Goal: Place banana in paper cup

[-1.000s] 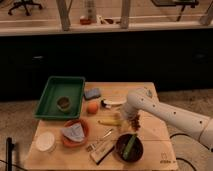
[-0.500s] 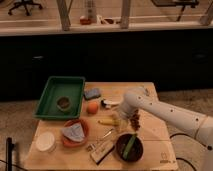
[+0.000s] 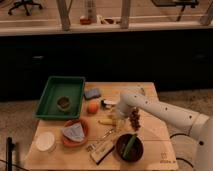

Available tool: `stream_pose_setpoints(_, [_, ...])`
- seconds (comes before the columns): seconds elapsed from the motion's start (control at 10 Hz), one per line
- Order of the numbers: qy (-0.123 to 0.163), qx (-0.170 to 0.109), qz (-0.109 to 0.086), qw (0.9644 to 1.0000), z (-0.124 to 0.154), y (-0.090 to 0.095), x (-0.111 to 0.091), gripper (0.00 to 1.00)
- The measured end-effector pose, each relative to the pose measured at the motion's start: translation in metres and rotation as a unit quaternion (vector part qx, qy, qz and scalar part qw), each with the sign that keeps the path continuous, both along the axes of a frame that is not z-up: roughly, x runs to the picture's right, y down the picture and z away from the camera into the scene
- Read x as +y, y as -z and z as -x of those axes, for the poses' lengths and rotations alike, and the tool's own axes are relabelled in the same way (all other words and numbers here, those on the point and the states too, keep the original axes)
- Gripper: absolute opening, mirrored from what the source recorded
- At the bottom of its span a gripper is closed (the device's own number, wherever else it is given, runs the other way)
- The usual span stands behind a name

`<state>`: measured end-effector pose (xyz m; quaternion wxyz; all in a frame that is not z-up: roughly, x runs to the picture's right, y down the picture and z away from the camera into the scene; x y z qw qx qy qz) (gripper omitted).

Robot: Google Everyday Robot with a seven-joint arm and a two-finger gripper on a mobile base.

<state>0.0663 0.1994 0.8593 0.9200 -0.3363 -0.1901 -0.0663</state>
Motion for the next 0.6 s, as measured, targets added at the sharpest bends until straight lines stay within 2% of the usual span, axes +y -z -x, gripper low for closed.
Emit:
stream_pose_setpoints(0.5, [0.016,-0.013,-0.004,0.9998,0.0133,0.0003,-0.0037,0.05])
stream_pose_setpoints(0.6, [0.016,-0.015,-0.008,0.9997,0.0137,0.0035,-0.0070,0.01])
